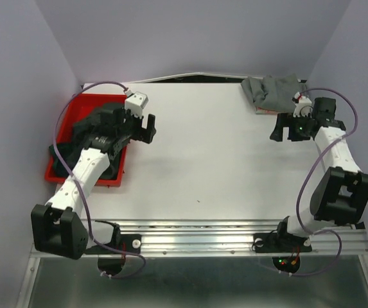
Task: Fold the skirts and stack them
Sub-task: Neatly place the folded skirt to the corner
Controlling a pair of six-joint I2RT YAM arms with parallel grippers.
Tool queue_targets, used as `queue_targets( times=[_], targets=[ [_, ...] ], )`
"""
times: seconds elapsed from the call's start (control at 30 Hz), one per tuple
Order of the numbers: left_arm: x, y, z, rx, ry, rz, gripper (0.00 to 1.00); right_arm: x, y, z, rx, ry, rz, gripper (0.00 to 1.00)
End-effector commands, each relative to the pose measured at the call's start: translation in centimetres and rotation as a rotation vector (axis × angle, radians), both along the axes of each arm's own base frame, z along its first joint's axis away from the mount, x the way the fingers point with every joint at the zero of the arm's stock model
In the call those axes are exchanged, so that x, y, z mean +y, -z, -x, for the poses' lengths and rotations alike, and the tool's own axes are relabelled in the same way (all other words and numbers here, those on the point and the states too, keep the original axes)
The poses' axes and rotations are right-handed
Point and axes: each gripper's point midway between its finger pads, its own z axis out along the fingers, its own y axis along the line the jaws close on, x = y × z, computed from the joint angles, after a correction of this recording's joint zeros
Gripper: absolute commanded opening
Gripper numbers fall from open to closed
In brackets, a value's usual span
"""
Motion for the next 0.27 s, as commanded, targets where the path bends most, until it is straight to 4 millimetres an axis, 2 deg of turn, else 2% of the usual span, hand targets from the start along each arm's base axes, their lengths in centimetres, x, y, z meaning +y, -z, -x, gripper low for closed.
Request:
queue_targets(
  times=[0.0, 0.1, 0.23],
  targets=[
    [0.6, -0.1, 2.2, -0.06, 0.023, -0.024, 0.99, 0.1, -2.5, 3.1, -0.08, -0.03, 0.082, 1.0],
    [1.1, 0.5, 3.5, -0.037, 0.001, -0.016, 0.99, 0.9, -3.1, 4.8, -0.124, -0.044, 0.085, 1.0],
    [2.3, 0.1, 3.8, -0.032, -0.075, -0.041, 0.99, 1.6, -4.1, 5.5, -0.163, -0.055, 0.065, 1.0]
  ],
)
